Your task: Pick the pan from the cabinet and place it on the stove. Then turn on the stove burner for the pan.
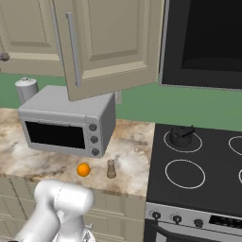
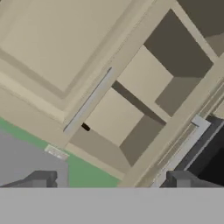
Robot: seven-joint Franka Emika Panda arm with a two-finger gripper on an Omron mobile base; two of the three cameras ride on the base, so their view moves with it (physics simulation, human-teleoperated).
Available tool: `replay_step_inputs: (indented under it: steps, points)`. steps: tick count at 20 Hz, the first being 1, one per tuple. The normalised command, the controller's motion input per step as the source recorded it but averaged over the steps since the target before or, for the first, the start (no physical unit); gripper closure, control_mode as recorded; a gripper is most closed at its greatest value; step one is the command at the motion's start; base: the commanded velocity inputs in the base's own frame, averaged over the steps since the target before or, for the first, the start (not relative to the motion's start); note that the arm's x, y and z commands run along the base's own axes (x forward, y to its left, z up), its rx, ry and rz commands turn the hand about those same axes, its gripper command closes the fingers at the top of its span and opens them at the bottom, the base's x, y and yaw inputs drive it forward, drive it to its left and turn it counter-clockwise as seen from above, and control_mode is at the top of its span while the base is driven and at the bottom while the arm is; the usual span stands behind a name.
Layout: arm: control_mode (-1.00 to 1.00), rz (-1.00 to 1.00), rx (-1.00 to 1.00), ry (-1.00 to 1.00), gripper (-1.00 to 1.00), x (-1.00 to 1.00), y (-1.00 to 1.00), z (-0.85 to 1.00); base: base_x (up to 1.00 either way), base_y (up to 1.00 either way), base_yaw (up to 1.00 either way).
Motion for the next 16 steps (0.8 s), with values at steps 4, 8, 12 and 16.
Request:
replay_step_inputs:
  steps: [4, 8, 12, 16]
  points:
    - [-1.00, -0.07, -0.14, 0.23, -1.00, 0.75, 0.05, -0.25, 0.00, 0.00, 0.00]
    - [-1.00, -0.03, -0.08, 0.11, -1.00, 0.65, -0.04, -0.26, 0.00, 0.00, 0.00]
    - [-1.00, -0.04, -0.05, 0.02, -1.00, 0.36, -0.11, -0.30, 0.00, 0.00, 0.00]
    - [-1.00, -0.09, -0.02, 0.00, -1.00, 0.01, -0.20, -0.24, 0.00, 0.00, 0.00]
